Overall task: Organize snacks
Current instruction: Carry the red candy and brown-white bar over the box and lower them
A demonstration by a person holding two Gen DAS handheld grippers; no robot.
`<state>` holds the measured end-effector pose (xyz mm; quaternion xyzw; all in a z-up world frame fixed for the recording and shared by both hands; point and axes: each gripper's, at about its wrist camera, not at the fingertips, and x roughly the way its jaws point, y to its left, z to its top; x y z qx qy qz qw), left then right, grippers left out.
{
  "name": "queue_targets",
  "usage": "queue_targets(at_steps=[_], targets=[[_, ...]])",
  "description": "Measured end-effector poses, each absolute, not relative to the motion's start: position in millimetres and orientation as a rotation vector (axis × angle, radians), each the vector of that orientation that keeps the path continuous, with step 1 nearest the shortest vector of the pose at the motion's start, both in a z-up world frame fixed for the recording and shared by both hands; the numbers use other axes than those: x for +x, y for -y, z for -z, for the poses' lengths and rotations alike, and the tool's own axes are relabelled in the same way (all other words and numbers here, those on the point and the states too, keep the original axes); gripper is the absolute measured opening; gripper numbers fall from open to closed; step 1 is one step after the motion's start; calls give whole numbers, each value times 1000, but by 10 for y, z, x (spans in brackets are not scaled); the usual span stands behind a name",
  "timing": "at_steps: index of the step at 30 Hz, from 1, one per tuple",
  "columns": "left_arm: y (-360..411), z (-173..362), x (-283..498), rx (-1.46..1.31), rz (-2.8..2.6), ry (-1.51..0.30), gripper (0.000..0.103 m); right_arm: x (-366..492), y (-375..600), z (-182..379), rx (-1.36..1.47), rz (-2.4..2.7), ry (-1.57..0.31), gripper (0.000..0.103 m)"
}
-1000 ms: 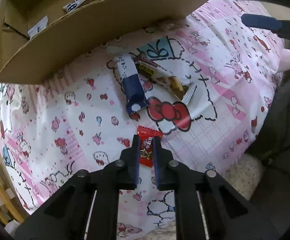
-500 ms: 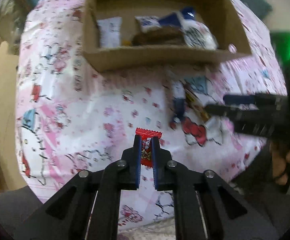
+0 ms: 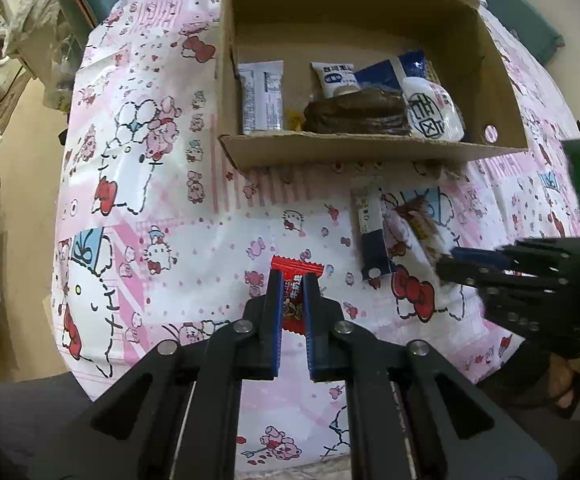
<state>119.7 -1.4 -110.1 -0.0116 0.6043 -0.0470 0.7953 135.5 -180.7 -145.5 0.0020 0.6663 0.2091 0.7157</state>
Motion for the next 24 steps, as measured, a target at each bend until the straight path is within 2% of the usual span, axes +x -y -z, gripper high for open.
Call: queue_targets(at_steps=[11, 18, 24], targets=[[-73, 950, 1181, -50, 61, -1237, 7, 1180, 2177, 850, 225, -581, -1328, 16], [-152, 278, 1139, -88, 78, -1089, 7, 996, 2431, 233, 351, -698, -1104, 16], [-229, -229, 1290, -78, 64, -952, 7, 1058, 2494, -25, 439, -700, -941, 16]])
